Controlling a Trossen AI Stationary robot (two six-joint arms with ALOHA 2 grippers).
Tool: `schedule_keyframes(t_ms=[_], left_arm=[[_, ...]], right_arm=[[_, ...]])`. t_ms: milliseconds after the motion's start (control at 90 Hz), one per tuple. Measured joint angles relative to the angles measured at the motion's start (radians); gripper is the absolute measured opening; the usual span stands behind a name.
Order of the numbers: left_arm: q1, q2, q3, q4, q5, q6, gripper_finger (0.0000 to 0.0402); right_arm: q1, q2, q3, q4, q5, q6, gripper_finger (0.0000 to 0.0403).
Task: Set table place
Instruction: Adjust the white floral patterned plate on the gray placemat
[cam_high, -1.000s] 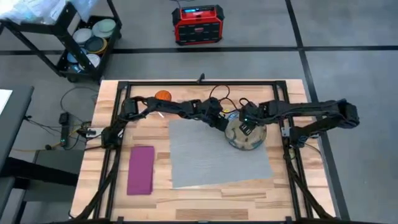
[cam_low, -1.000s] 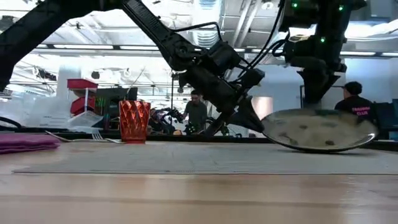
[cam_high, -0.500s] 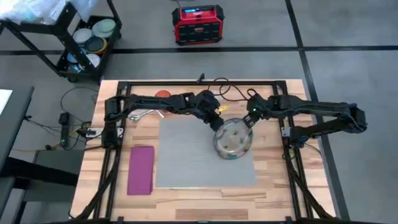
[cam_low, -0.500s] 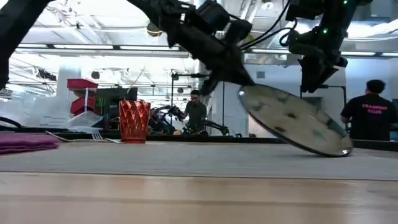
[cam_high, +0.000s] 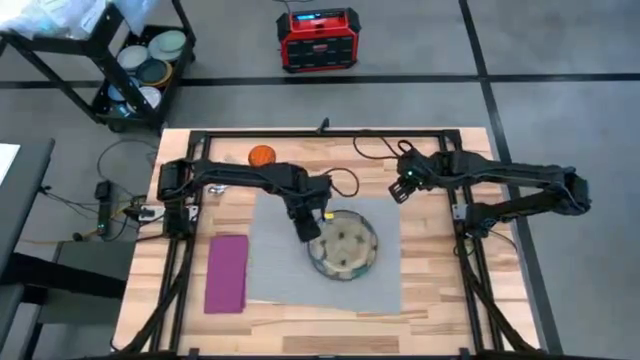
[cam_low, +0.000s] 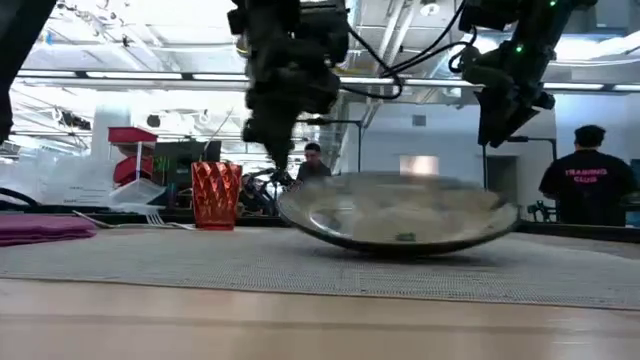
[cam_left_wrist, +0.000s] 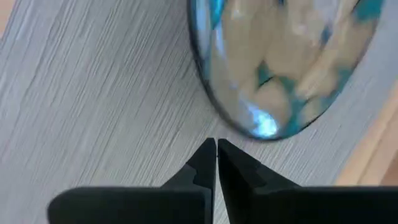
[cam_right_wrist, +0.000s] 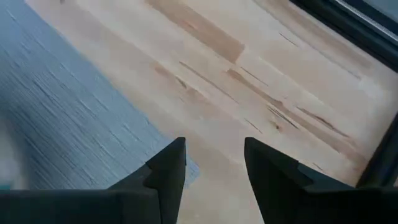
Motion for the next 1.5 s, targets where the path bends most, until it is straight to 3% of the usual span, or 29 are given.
schedule_keyframes(t_ms=[100, 222, 489, 578, 711, 878, 1022, 1144, 1322, 1500], left_arm=[[-0.012, -0.004, -0.001, -0.073, -0.005, 0.028, 0.0001], [-0.021, -0.009, -0.010, -0.040, -0.005, 0.031, 0.0000], [0.004, -0.009, -0.168, 0.096, -0.028, -0.201, 0.0002], [0.020, -0.036, -0.289, 0.236, 0.054, -0.286, 0.0020], [0.023, -0.134, -0.498, 0.597, 0.193, -0.485, 0.0070], [0.025, -0.254, -0.725, 0.935, 0.189, -0.736, 0.0138], [0.014, -0.291, -0.852, 1.169, 0.143, -0.880, 0.0168], [-0.002, -0.270, -0.890, 1.260, 0.098, -0.927, 0.0170], [-0.004, -0.269, -0.893, 1.342, 0.031, -0.927, 0.0169], [-0.005, -0.268, -0.892, 1.309, 0.016, -0.910, 0.0169]], right_arm=[[0.000, 0.000, 0.000, 0.002, -0.043, -0.008, 0.0150], [0.003, 0.001, 0.000, 0.027, -0.138, -0.026, 0.0150], [0.084, 0.000, -0.166, 0.337, -0.314, 0.078, 0.0152], [0.116, 0.001, -0.263, 0.471, -0.380, 0.153, 0.0160], [0.155, 0.001, -0.371, 0.611, -0.437, 0.275, 0.0181], [0.226, 0.001, -0.432, 0.728, -0.464, 0.368, 0.0199], [0.267, 0.014, -0.452, 0.818, -0.479, 0.427, 0.0200], [0.273, 0.072, -0.455, 0.829, -0.481, 0.438, 0.0198], [0.272, 0.198, -0.454, 0.993, -0.503, 0.470, 0.0198], [0.278, 0.337, -0.454, 1.091, -0.543, 0.517, 0.0187]])
